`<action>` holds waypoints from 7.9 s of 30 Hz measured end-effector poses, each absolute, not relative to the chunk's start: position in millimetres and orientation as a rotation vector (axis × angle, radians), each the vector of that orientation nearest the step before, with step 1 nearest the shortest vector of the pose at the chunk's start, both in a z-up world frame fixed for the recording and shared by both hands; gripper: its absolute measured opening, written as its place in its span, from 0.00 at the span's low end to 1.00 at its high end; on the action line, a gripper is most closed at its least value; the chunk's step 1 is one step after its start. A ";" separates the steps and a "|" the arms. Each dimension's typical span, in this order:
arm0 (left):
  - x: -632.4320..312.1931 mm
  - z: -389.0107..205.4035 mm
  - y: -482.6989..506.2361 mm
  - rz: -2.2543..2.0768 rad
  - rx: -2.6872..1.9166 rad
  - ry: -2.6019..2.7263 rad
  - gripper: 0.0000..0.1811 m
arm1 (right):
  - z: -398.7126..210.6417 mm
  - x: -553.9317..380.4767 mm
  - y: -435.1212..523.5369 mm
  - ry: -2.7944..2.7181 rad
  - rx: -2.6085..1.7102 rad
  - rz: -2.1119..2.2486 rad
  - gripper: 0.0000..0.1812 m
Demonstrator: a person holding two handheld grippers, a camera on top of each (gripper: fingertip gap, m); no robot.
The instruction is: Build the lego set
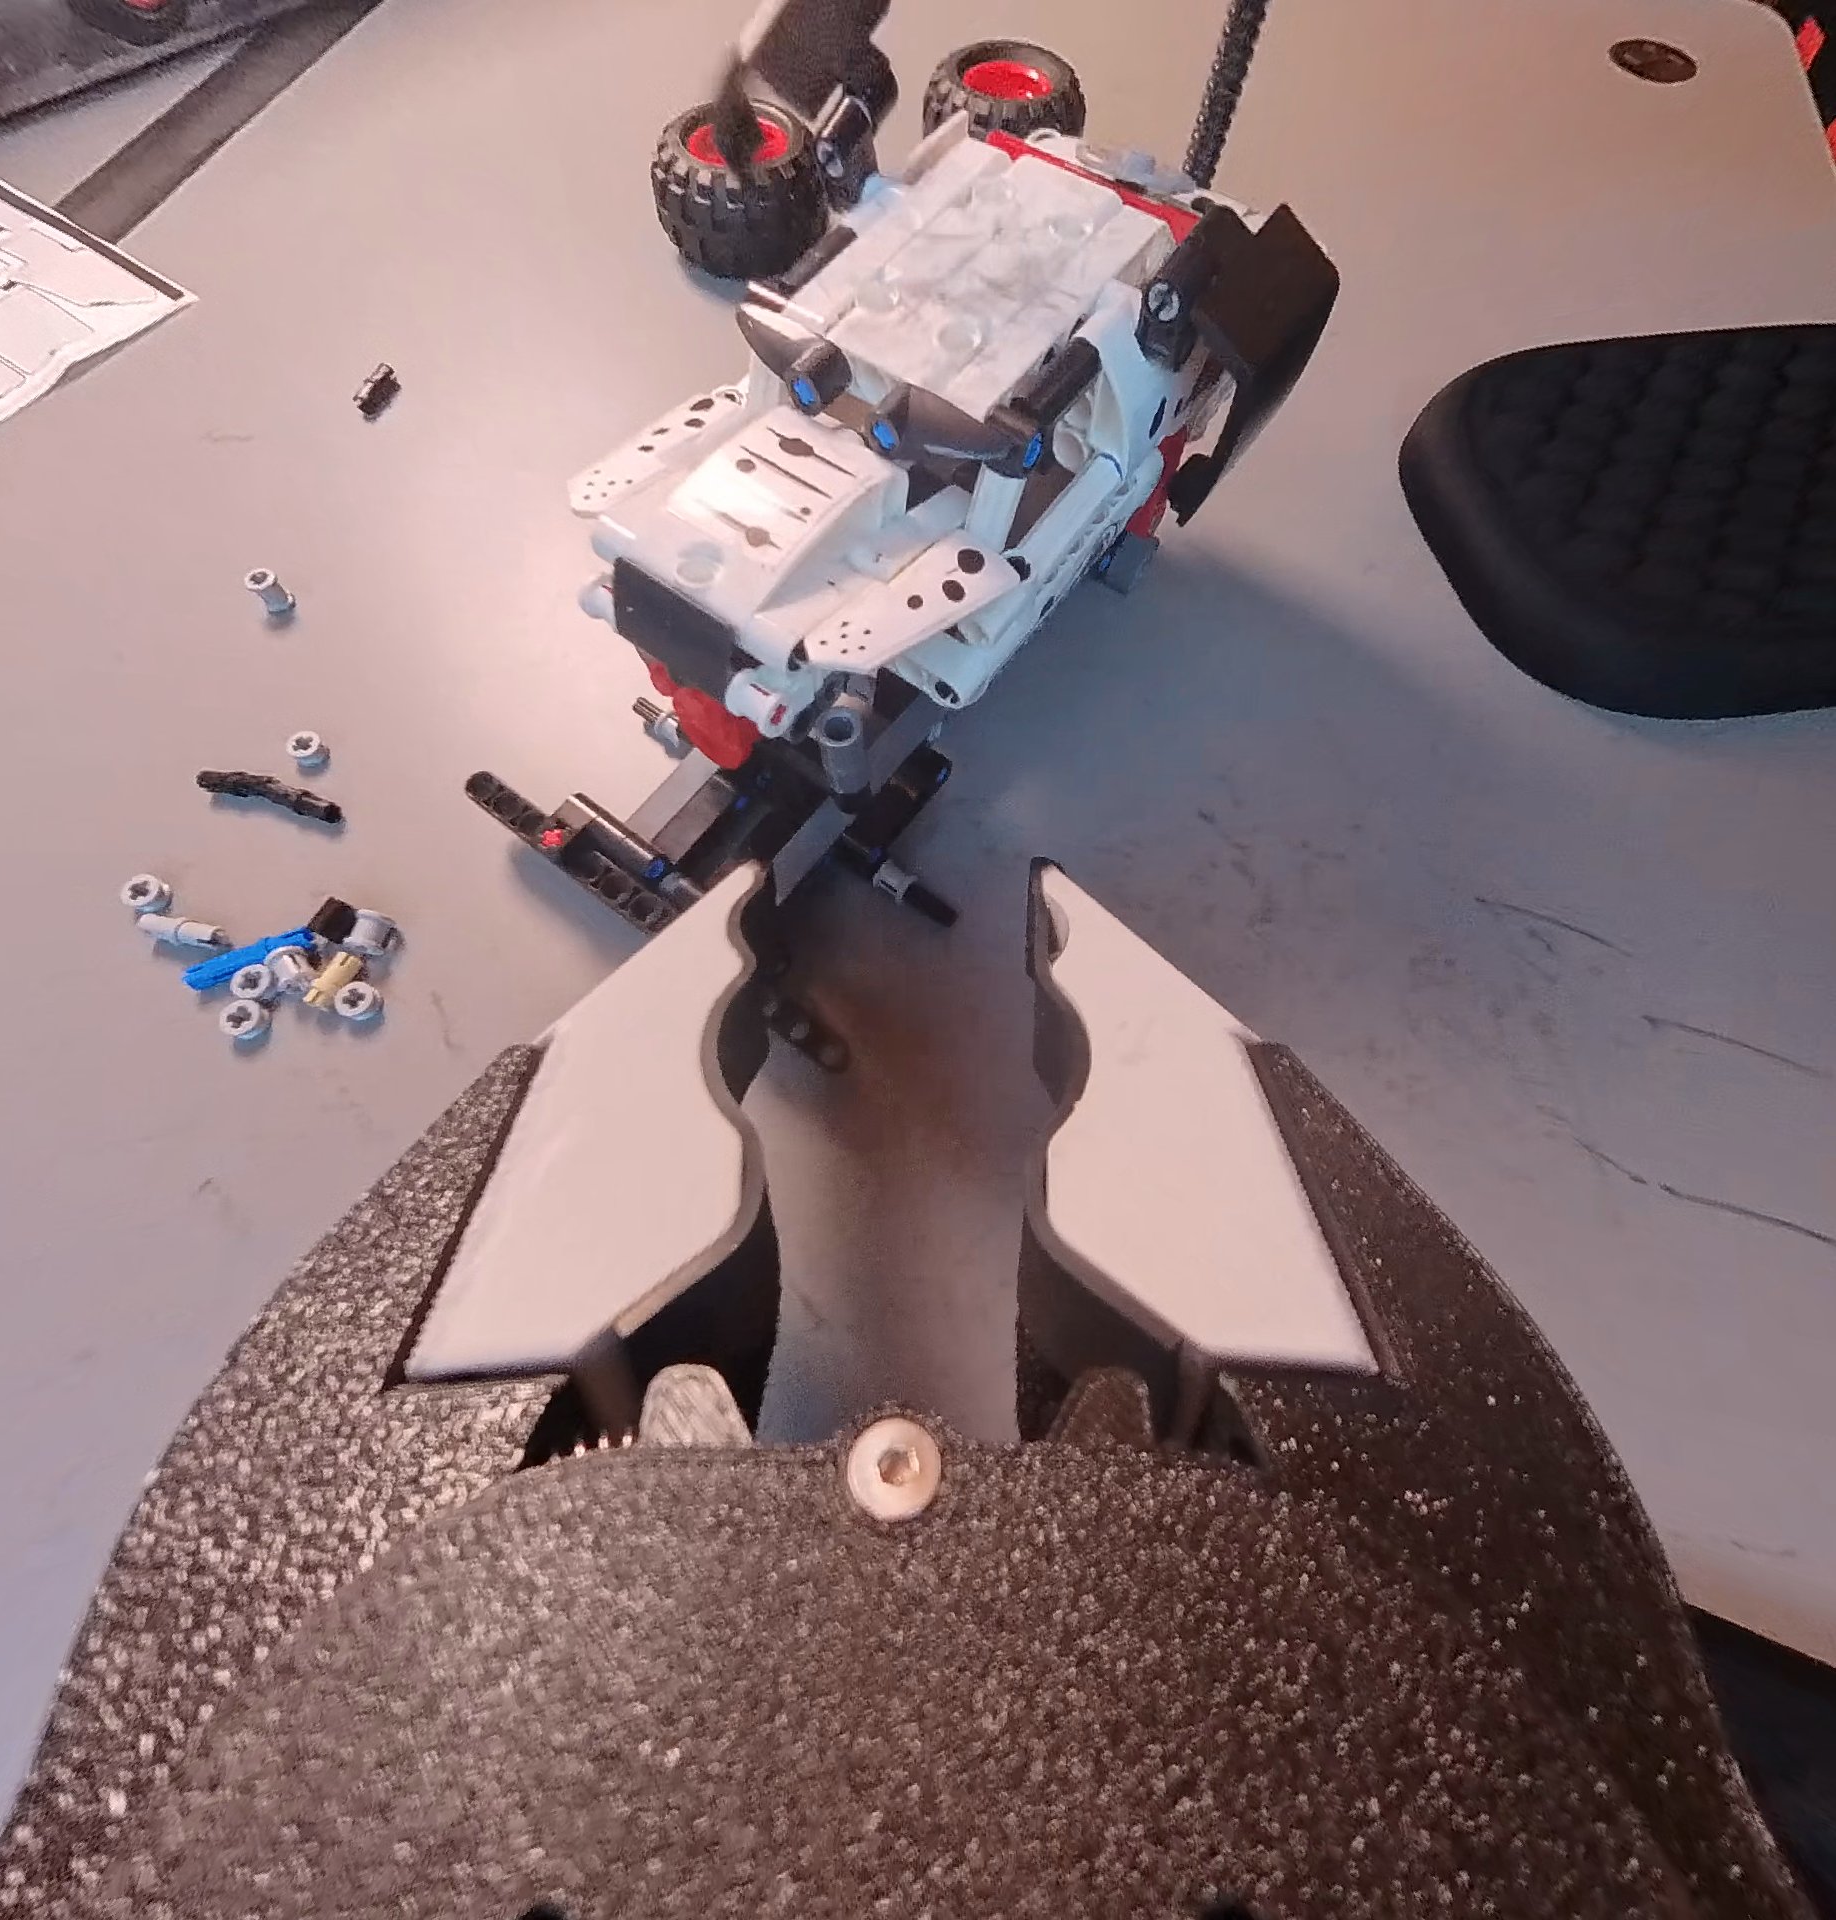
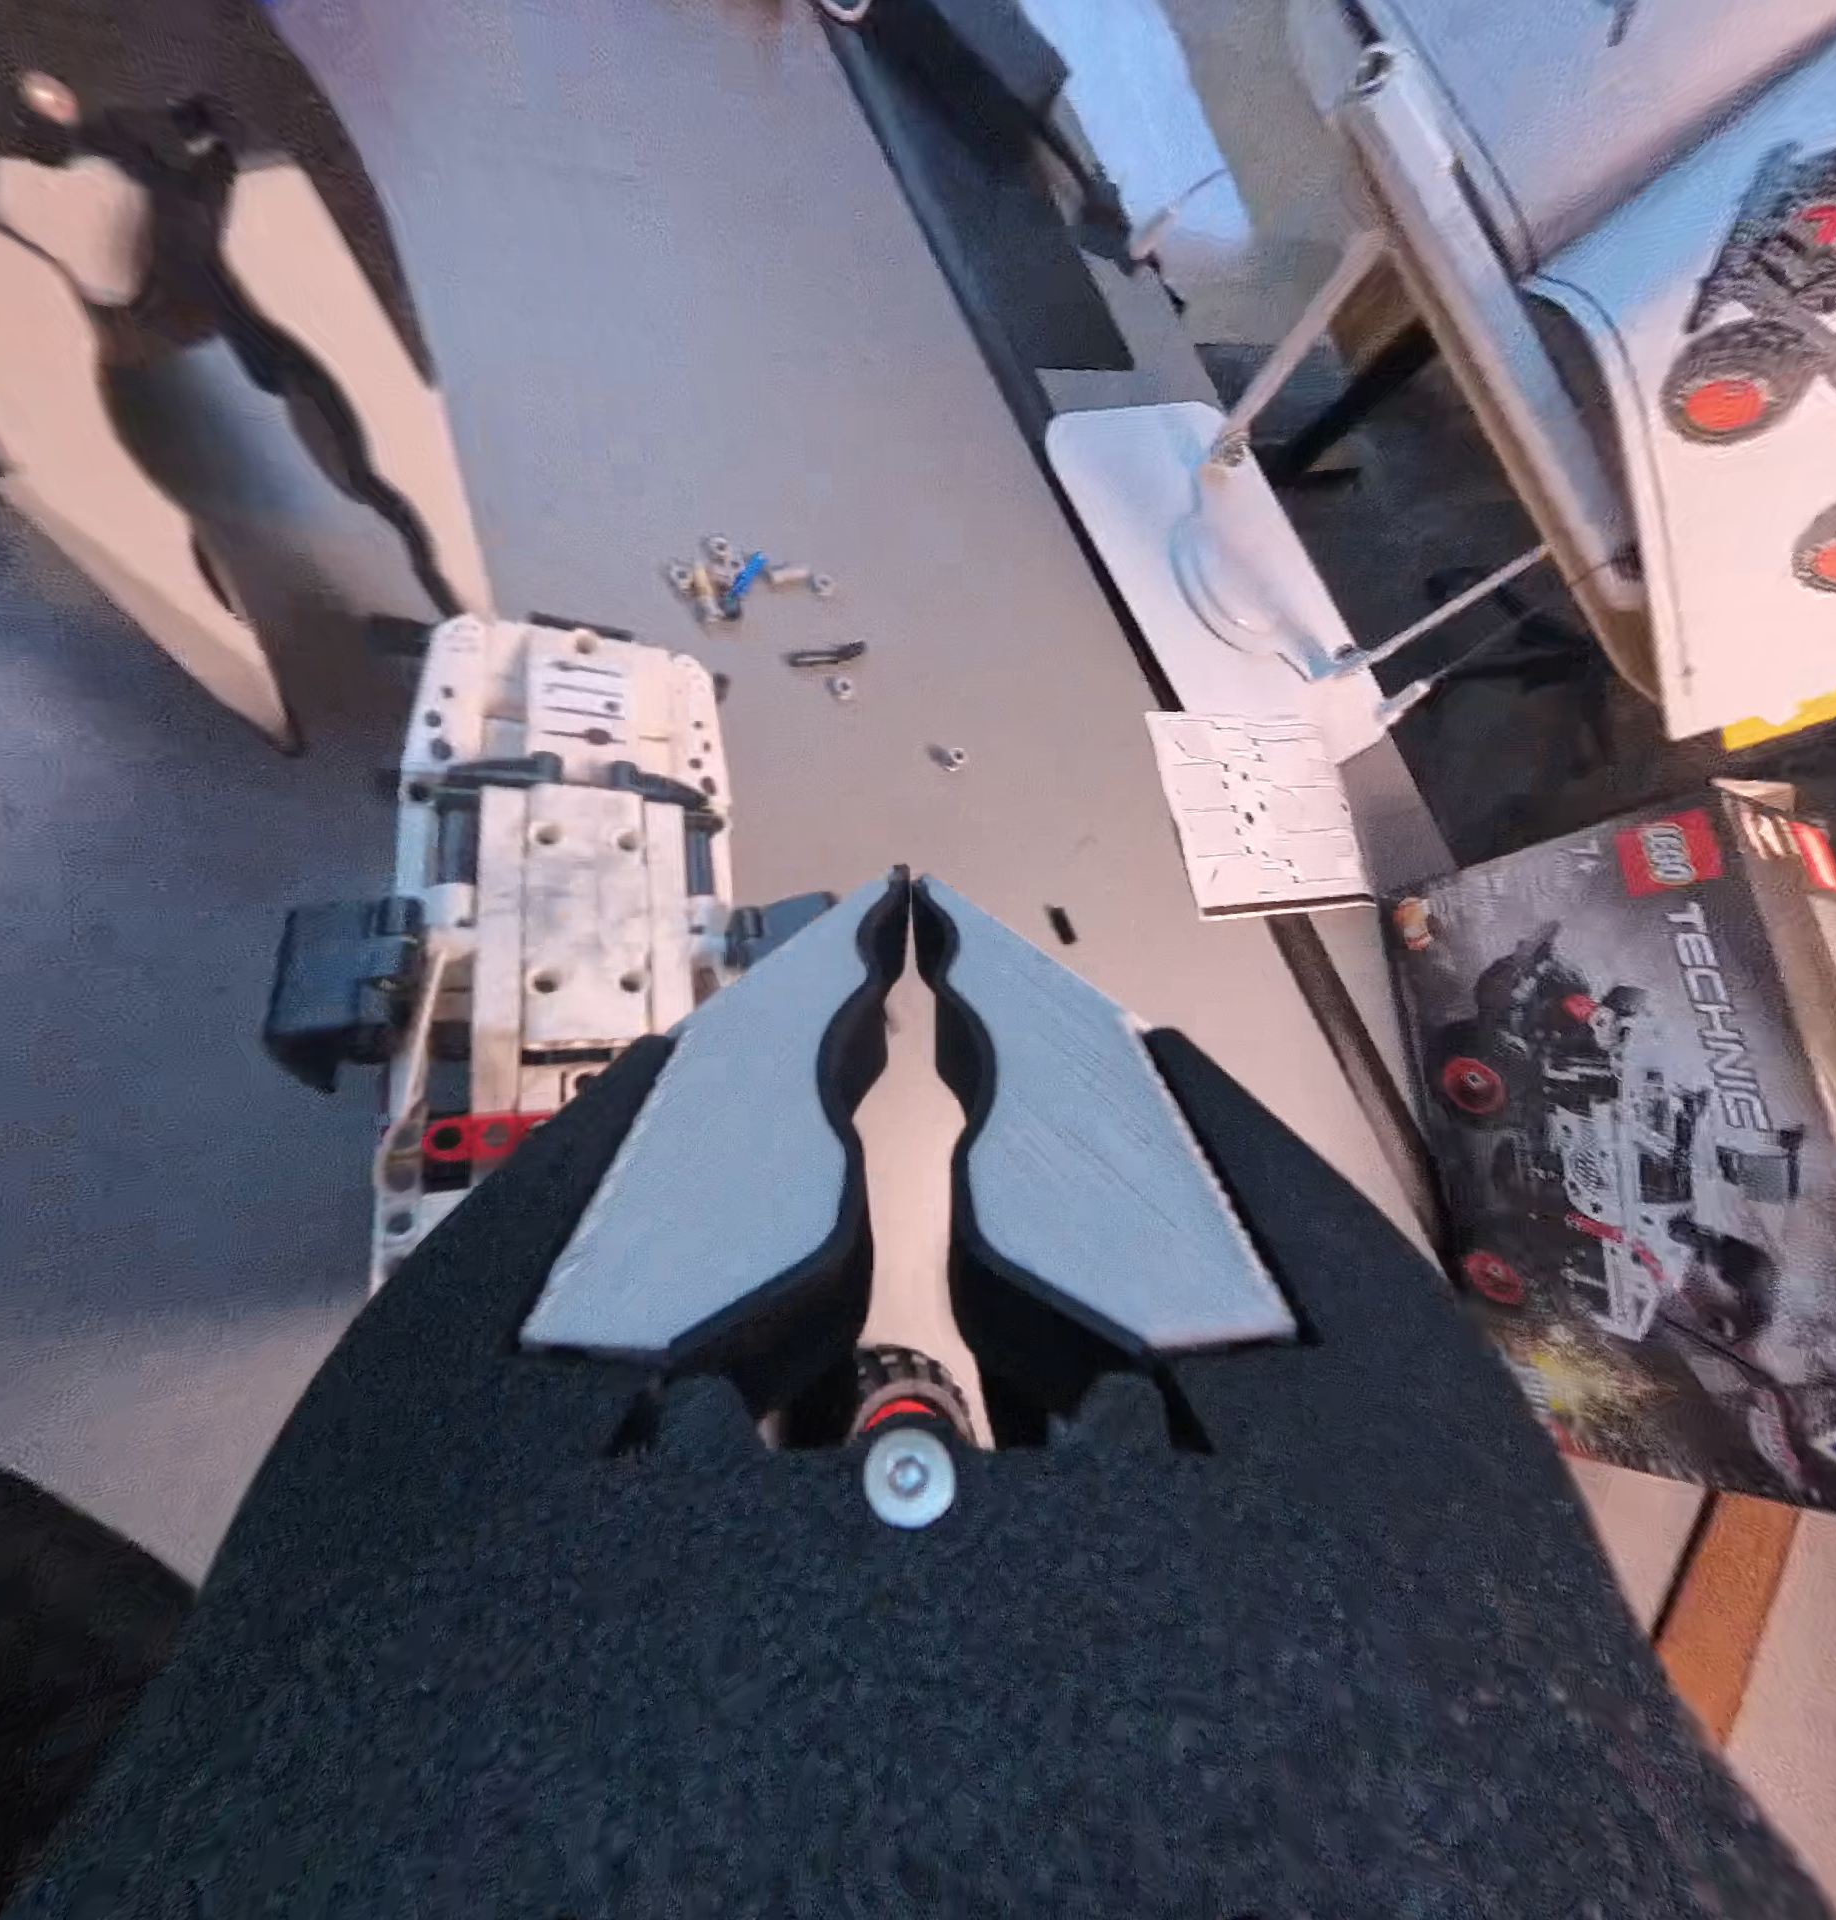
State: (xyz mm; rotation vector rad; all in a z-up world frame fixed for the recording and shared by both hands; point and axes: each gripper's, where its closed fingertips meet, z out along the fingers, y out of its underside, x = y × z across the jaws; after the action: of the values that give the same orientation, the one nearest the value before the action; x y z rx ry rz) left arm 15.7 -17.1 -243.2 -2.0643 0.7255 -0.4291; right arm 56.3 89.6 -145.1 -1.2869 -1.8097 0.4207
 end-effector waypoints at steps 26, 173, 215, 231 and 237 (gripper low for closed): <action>-28.0 -190.3 -7.0 -0.362 -1.806 0.417 0.28 | -221.7 50.6 25.2 -2.710 -1.507 0.034 0.43; -68.6 -79.1 -16.4 -0.495 -1.580 0.244 0.13 | -267.3 -8.1 -187.7 -2.492 -0.973 1.026 0.38; -16.3 -141.2 -0.6 -0.951 -1.551 0.263 0.16 | -136.7 -23.0 5.3 -1.462 -1.245 1.731 0.13; -25.3 -148.8 2.2 -0.903 -1.663 0.173 0.14 | -134.7 -29.7 2.6 -1.461 -1.073 1.227 0.06; -27.2 -152.4 8.4 -0.853 -1.697 0.107 0.14 | -134.2 -29.1 7.0 -1.465 -1.005 1.032 0.04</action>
State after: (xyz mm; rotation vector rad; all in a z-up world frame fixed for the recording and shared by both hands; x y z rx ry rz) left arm -27.2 8.4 -152.4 -1.6974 0.1073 -0.8533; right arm -29.1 7.0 -134.2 -1.0047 -1.4653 1.0315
